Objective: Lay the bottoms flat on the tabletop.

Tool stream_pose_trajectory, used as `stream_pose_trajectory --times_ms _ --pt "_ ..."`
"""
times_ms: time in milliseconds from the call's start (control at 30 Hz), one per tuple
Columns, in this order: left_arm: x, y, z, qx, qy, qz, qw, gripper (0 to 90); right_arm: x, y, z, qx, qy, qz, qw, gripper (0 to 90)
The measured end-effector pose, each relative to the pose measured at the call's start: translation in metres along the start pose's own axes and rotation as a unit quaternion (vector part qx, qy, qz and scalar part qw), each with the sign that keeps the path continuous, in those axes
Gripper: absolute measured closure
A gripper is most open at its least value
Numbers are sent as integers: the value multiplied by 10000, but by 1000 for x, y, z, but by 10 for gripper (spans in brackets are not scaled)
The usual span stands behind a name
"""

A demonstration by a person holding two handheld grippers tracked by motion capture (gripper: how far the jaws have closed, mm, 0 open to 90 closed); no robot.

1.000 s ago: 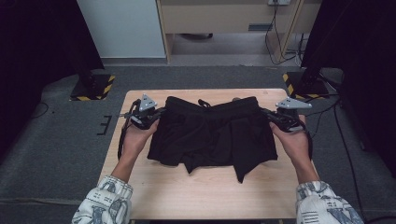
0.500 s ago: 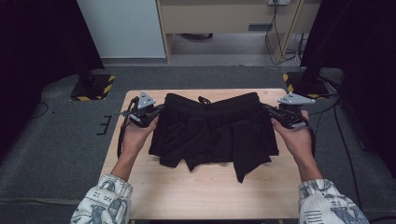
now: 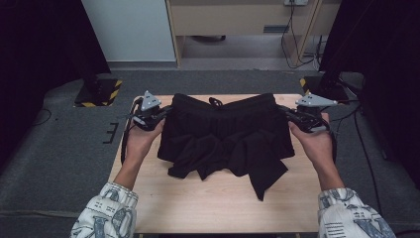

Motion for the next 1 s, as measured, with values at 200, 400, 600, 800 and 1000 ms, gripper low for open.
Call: stream_pose_trajectory --times_ms 200,400,600,800,1000 --pt "6 -2 -1 15 25 11 10000 876 6 0 -3 -8 25 -21 10000 891" --pt "13 -5 -1 8 58 -54 10000 876 15 -1 -7 -52 38 -91 9999 891" --pt "22 -9 -1 -26 89 -132 9999 876 22 0 -9 -51 31 -112 9999 891" --pt "38 -12 -4 16 168 -112 9998 876 36 1 -15 -81 67 -189 9998 891" --pt "52 -17 -9 74 246 -80 9996 876 54 2 -21 -126 155 -236 9995 890"
Point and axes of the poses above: each handheld gripper's, and its own axes: z roughly forward along the jaws, x roughly out of its top, y roughly to its right, the point moved 2 cm from there along z, roughly forward along the jaws, and after that the axes turned 15 degrees about x, right-handed, at the moved point
